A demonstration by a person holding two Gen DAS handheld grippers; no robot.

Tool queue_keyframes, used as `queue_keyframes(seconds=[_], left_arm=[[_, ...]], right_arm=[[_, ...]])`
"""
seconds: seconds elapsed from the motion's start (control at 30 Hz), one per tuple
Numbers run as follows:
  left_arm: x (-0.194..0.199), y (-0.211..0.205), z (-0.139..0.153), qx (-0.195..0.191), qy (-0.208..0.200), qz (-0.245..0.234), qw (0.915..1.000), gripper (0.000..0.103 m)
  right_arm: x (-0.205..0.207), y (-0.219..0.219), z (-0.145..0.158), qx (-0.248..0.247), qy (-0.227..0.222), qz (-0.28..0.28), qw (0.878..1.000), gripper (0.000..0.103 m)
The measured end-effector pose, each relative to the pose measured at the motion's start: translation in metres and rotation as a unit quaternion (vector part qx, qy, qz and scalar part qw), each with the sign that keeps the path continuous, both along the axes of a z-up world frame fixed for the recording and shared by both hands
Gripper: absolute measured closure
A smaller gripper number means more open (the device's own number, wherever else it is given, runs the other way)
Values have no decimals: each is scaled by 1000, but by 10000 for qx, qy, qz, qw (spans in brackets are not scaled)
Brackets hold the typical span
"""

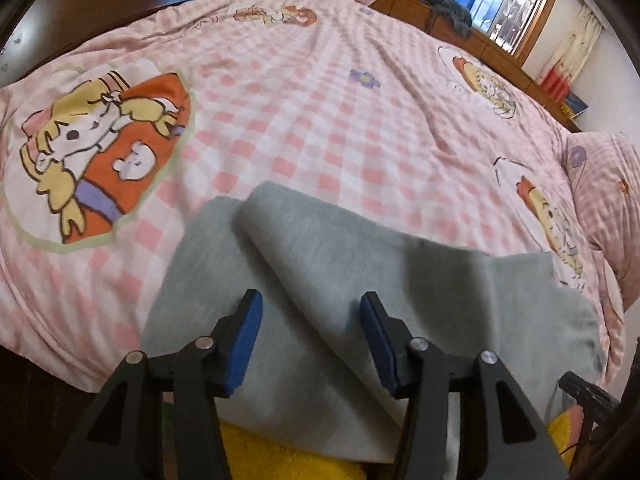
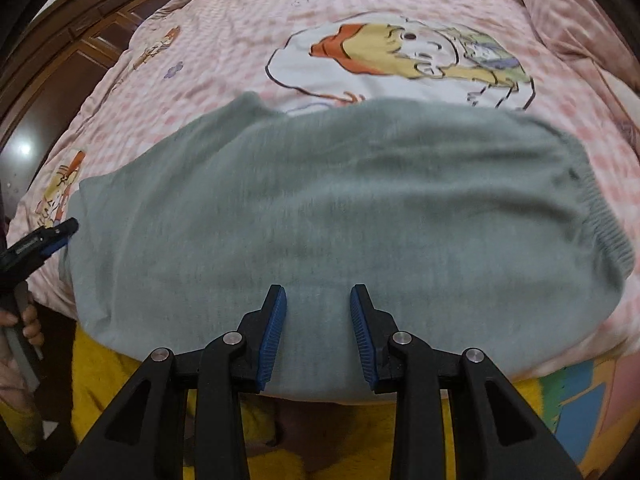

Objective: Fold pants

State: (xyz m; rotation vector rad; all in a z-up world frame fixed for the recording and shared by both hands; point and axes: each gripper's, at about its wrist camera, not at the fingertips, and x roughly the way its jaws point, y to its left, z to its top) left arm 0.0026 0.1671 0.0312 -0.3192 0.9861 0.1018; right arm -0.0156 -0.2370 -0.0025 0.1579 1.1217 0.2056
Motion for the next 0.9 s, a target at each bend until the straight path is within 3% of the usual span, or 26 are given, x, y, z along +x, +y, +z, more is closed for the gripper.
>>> queue_keyframes(seconds=[0.03, 0.07, 0.27, 0.4, 0.53, 0.63, 0.8, 0.9], left_arm=[[0, -2, 0, -108, -25, -2, 9999, 92], [-2, -5, 3, -180, -84, -40, 9998, 99], [-12, -40, 39, -296, -534, -726, 9955, 98], [-8, -74, 39, -545, -667, -1360, 9870, 93], [0, -107, 18, -749, -363, -1842, 9793, 85], [-4, -114, 15, -803, -275, -1823, 9796, 84], [-17, -87, 41, -480, -740, -1388, 9864, 61], [-14, -66, 47, -320, -839, -1023, 9907, 55]], right_arm=[[0, 1, 0, -11, -8, 20, 10000, 69], [1, 2, 0, -3, -9, 30, 10000, 69], [5, 0, -5, 72, 41, 27, 10000, 69], [4, 0, -6, 82, -2, 24, 10000, 69], [4, -3, -6, 214, 2, -10, 9998, 69], [3, -6, -7, 321, 9, -14, 9995, 69], [4, -9, -10, 408, 8, -27, 9992, 69], [4, -9, -11, 421, -9, -52, 9991, 68]])
